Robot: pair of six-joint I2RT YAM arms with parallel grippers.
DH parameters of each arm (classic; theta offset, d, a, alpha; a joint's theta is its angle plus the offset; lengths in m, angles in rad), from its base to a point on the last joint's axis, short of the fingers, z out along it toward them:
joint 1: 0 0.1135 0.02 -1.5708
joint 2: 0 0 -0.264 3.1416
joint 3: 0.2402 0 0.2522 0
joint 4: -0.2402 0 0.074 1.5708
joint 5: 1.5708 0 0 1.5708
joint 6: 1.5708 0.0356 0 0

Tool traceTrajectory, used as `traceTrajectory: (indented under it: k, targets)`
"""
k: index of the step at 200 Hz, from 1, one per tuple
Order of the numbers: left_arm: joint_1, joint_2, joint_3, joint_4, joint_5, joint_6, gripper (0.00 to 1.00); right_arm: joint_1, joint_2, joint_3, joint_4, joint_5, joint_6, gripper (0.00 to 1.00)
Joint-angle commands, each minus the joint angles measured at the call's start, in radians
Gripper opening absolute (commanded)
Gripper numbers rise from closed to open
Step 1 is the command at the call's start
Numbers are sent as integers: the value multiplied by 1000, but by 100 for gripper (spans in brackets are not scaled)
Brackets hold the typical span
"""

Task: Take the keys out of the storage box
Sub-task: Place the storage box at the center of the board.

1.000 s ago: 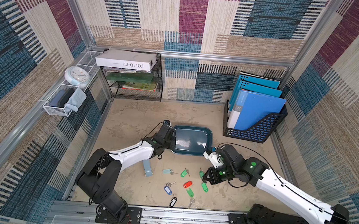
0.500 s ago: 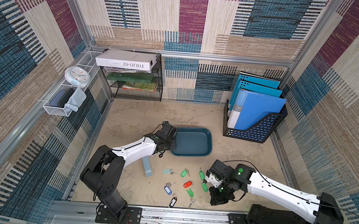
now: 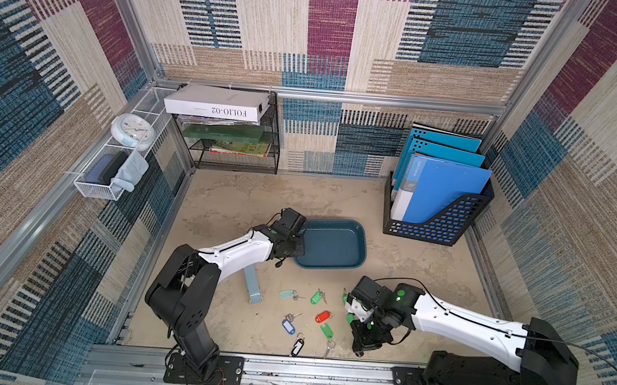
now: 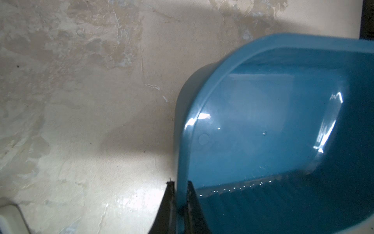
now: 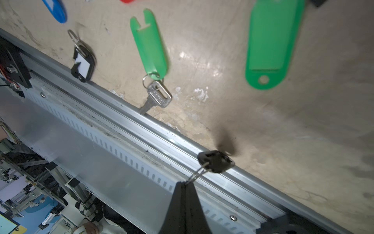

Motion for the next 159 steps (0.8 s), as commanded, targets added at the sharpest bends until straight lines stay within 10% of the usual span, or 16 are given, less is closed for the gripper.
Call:
traceTrajectory:
  k: [1, 159]
  targets:
    - [2, 4, 10, -42, -1, 10, 3, 0, 22, -4, 39, 16, 12, 0]
    - [12, -35, 59, -105, -19, 37, 54, -4, 74, 5, 43, 136, 64, 0]
